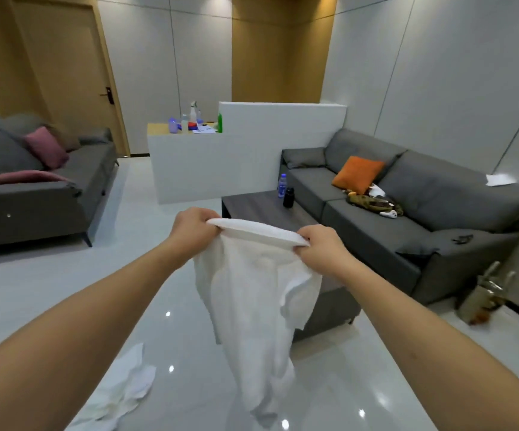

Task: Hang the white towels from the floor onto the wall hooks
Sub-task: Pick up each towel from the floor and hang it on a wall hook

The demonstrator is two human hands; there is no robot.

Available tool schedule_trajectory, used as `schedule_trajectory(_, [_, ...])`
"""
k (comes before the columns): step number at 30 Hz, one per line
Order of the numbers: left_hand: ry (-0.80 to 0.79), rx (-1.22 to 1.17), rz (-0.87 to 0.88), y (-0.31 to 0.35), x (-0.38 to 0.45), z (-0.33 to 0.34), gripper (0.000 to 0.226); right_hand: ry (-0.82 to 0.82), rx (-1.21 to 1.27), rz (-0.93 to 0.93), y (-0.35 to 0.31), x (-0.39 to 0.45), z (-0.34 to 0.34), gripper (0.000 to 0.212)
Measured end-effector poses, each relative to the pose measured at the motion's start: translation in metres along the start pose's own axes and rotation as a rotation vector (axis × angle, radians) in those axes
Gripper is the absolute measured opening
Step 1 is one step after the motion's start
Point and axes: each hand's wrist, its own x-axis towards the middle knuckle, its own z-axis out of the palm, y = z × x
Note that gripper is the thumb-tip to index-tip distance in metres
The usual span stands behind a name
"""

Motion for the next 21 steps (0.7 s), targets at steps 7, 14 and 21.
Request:
schedule_trajectory(7, [-0.406,0.083,0.194,0.070,0.034,0.137,0.042,0.136,0.222,0.114,0.073,0.025,-0.040,0.022])
schedule_trajectory(14, [-0.223,-0.170,0.086,0.107,0.143,0.232,0.017,0.212,-0.047,0.254,0.157,0.082,-0.087,0.028])
schedule_trajectory(21, [-0.561,-0.123,0.349,0.161,0.235,0.302,0.025,0.433,0.243,0.165,0.169,0.203,-0.125,0.031])
